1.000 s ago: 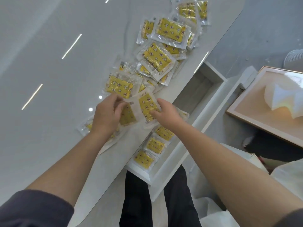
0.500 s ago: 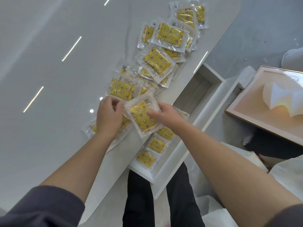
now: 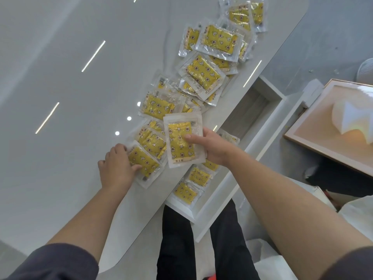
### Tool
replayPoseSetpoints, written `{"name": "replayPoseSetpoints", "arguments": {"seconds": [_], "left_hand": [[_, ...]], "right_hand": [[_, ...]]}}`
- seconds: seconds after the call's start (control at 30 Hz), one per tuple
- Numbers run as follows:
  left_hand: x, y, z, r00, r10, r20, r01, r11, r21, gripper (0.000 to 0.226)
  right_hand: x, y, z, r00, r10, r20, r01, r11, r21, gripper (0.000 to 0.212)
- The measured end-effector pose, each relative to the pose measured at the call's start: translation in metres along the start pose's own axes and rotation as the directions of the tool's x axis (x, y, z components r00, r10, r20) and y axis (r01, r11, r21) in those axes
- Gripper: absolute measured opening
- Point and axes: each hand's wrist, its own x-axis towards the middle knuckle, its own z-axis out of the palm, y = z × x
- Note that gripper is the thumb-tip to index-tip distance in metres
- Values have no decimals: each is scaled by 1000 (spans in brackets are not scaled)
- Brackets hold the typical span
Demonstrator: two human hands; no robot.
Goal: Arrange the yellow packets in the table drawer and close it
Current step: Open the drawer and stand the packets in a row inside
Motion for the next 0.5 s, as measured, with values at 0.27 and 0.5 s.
{"name": "replayPoseSetpoints", "arguments": {"seconds": [0.27,0.5], "left_hand": [[-1,6,2,1000,24,-5,-23,997,70,83],[-3,8,8,992,-102,77,108,990,-86,49]], "right_hand": [[0,2,-6,999,16,-50,-19,999,-41,55],[-5,11,-13,996,30,-86,-32,999,-28,47]]}}
